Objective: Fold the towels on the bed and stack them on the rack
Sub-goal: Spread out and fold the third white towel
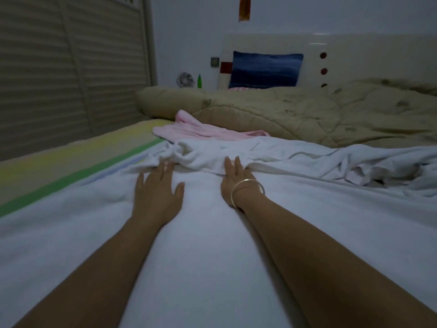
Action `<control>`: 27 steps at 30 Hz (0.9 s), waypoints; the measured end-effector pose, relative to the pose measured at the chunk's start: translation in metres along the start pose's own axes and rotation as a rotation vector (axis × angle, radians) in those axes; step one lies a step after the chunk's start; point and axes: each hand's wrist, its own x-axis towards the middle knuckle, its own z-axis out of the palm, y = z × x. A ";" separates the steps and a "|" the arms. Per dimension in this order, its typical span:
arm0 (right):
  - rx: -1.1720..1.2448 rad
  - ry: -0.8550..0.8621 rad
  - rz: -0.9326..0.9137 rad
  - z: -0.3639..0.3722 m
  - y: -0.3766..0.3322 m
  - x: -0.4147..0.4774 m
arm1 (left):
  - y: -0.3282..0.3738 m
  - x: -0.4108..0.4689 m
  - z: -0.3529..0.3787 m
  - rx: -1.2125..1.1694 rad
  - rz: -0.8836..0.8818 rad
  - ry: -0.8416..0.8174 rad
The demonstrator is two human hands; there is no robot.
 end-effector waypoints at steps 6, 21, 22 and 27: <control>-0.391 0.137 0.167 -0.021 -0.046 -0.019 | -0.034 -0.041 -0.040 -0.190 0.008 0.202; -0.641 0.067 -0.233 -0.036 -0.191 0.017 | -0.148 -0.085 -0.087 0.035 -0.132 0.119; -0.616 0.089 -0.242 -0.037 -0.183 0.017 | -0.147 -0.084 -0.088 0.009 -0.088 0.152; -0.349 0.285 -0.459 -0.048 -0.146 -0.036 | -0.131 -0.087 -0.113 -0.069 0.056 0.312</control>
